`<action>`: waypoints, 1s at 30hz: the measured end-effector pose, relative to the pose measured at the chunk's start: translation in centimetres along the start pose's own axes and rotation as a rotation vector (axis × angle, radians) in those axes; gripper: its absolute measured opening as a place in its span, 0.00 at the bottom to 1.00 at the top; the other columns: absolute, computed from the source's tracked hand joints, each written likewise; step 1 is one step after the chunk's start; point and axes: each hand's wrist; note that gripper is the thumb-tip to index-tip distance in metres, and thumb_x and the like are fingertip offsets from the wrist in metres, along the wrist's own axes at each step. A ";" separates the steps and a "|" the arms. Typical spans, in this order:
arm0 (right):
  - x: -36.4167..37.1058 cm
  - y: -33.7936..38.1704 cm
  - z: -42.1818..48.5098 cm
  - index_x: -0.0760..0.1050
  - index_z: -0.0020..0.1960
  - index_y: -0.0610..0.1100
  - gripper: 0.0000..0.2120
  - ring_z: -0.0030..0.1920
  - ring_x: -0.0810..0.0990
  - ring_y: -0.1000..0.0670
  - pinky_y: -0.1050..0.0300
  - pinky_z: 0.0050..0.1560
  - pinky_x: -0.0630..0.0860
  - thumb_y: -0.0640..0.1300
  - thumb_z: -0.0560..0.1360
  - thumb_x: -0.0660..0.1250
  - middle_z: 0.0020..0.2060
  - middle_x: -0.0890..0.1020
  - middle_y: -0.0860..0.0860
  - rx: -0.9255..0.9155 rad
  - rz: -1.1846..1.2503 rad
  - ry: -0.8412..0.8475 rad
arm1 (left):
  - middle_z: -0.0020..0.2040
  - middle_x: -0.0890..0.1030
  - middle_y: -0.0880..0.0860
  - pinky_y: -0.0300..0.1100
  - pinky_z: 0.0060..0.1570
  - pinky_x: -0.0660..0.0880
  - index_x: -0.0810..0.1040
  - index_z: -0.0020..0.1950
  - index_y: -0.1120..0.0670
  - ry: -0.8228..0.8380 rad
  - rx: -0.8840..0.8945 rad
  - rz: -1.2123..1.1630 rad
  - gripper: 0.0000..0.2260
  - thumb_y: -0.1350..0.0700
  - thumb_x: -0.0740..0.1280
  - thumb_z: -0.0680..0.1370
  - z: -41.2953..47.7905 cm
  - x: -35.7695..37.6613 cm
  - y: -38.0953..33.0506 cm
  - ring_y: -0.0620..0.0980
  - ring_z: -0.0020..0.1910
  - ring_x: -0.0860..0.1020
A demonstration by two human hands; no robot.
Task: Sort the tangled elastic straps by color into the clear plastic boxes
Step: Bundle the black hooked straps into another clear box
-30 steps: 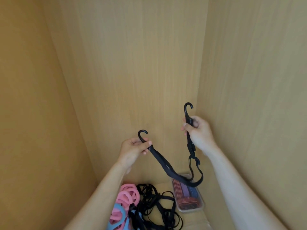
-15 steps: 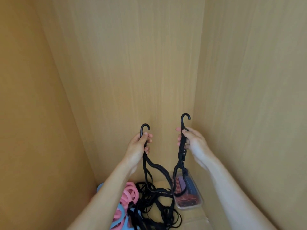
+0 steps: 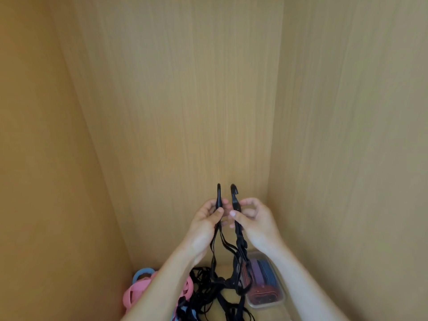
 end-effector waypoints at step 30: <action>0.6 0.1 -0.2 0.72 0.43 0.44 0.11 0.43 0.83 0.51 0.53 0.49 0.78 0.43 0.76 0.74 0.42 0.85 0.48 0.058 0.234 -0.064 | 0.63 0.83 0.54 0.53 0.63 0.76 0.72 0.66 0.57 0.122 -0.014 -0.031 0.12 0.59 0.63 0.83 -0.1 1.1 -0.9 0.56 0.63 0.80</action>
Point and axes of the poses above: each hand's wrist, its own z-axis towards the middle knuckle, its own x-axis out of the palm, y = z × x
